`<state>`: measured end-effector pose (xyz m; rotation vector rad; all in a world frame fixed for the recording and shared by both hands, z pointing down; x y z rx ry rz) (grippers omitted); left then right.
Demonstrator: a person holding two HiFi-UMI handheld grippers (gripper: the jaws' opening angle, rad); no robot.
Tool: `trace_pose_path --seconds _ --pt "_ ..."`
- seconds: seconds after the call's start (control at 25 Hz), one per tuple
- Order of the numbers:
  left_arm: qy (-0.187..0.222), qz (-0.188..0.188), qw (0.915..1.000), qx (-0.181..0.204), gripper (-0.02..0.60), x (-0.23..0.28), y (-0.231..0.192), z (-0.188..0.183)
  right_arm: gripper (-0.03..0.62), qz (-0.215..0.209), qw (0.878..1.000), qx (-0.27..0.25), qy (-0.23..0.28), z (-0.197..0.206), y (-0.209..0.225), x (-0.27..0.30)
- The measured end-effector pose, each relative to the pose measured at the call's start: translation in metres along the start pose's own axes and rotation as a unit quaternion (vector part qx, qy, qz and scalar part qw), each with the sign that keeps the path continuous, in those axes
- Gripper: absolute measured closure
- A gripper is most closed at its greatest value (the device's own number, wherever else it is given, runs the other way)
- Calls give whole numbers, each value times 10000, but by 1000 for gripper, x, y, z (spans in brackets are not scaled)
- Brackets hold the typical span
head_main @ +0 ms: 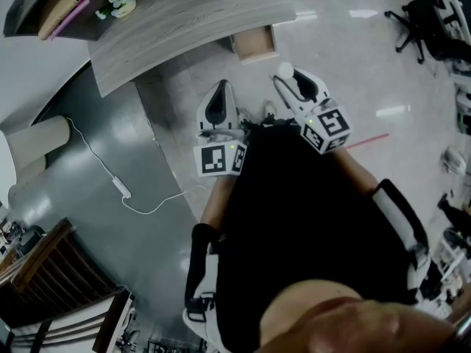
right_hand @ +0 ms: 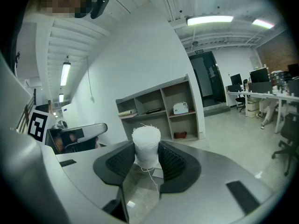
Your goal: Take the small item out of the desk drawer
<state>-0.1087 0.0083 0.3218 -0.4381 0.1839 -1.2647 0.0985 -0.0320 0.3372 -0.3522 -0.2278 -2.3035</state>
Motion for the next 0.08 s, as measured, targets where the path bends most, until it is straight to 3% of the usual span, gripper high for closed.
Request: trace_pose_path --seconds 0.08 --pt "-6 15 10000 -2 591 2 -2 1 437 -10 10000 4 5 1 -1 3"
Point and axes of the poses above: the fingertips, and each gripper's own axes: x forward along the fingers, y to its right, z out of its underside, the point moved 8 cm from there along -x, backward along the fingers, and after that the axes turned 10 degrees about -x, right-handed, at the moved point
